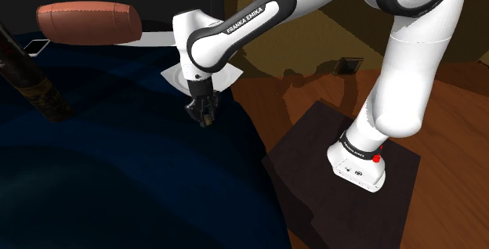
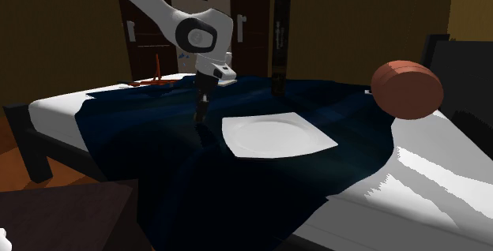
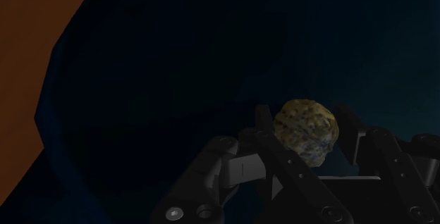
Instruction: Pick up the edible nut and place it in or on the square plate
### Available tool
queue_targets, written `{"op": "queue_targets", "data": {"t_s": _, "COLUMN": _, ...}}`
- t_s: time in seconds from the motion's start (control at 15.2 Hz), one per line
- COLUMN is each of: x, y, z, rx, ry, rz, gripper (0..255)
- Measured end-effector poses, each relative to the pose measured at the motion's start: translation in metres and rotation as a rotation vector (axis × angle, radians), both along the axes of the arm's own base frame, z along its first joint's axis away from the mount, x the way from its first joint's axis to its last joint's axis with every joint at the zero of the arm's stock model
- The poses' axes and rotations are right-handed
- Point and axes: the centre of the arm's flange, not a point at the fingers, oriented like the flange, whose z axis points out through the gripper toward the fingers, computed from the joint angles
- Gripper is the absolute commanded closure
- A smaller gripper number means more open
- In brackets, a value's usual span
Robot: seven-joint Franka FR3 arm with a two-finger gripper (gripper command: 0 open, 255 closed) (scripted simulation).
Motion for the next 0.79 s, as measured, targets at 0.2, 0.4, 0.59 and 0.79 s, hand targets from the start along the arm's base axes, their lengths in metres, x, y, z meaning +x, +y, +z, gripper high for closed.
{"op": "queue_targets", "data": {"t_s": 0.2, "x": 0.0, "y": 0.0, "z": 0.0, "rx": 0.0, "ry": 0.0, "rz": 0.0, "gripper": 255}}
{"op": "queue_targets", "data": {"t_s": 0.4, "x": 0.0, "y": 0.0, "z": 0.011, "rx": 0.0, "ry": 0.0, "rz": 0.0, "gripper": 255}}
{"op": "queue_targets", "data": {"t_s": 0.59, "x": 0.001, "y": 0.0, "z": 0.026, "rx": 0.0, "ry": 0.0, "rz": 0.0, "gripper": 255}}
{"op": "queue_targets", "data": {"t_s": 0.79, "x": -0.001, "y": 0.0, "z": 0.043, "rx": 0.0, "ry": 0.0, "rz": 0.0, "gripper": 255}}
